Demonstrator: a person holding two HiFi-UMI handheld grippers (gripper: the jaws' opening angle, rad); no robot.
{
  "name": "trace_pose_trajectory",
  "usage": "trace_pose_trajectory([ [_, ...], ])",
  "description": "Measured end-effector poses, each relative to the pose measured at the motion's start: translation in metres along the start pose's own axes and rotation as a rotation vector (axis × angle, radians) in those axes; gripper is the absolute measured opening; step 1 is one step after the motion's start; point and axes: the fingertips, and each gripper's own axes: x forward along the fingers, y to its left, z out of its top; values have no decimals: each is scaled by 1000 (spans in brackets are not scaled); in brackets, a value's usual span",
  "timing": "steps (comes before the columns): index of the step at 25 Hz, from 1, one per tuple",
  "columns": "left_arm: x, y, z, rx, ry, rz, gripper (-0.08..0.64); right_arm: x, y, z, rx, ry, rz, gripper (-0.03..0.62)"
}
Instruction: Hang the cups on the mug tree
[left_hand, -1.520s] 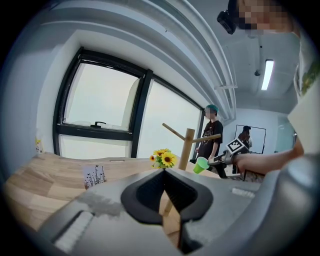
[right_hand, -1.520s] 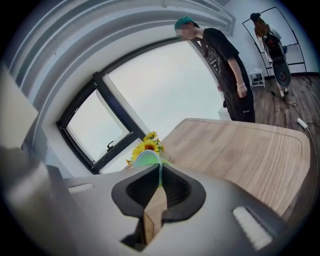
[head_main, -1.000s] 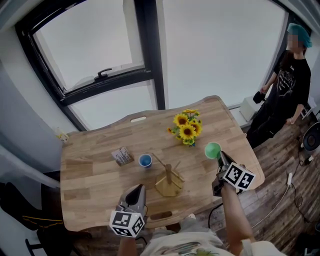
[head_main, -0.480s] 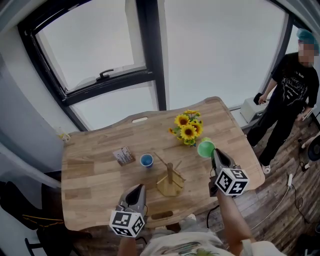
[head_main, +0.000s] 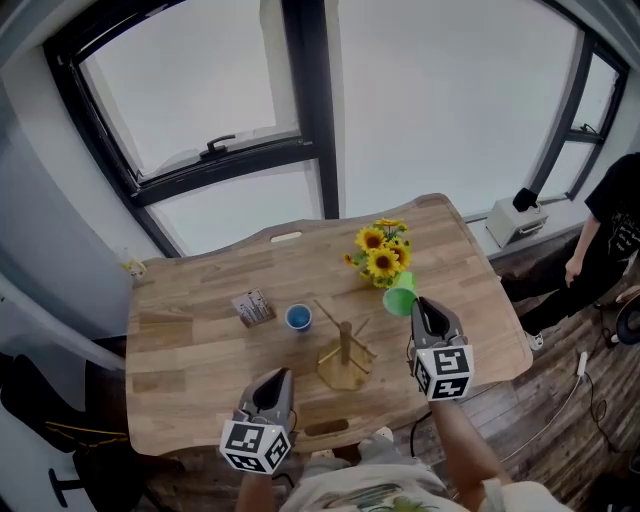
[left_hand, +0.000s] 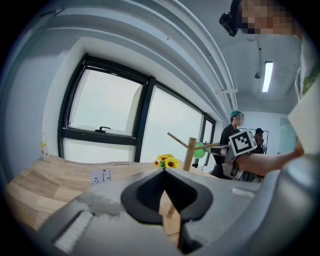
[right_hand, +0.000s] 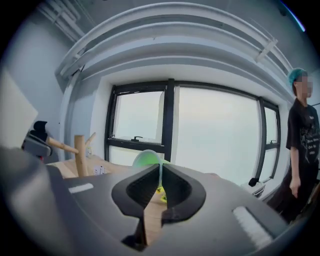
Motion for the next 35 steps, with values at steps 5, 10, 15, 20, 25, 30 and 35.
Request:
trace_pose_trajectory([
  [5, -5, 2, -3, -4, 6, 13, 0, 5, 16, -5, -84, 12, 18, 17],
  [10, -11, 4, -6, -8, 10, 28, 0, 10, 33, -11, -160, 21, 42, 17],
  [15, -16, 8, -10, -13, 16, 45, 0, 12, 46, -17, -226, 27, 63, 17],
  [20, -18, 9, -12, -16, 18, 51, 0, 8, 61, -24, -320, 24, 82, 17],
  [25, -19, 7, -12, -16, 18, 51, 1, 2, 78, -28, -414, 15, 101, 17],
  [30, -20, 6, -15, -17, 20, 50, 0, -3, 91, -43, -462, 28, 123, 17],
  [35, -21, 6, -18, -23, 20, 49, 1, -10, 105, -54, -502, 31, 149, 18],
])
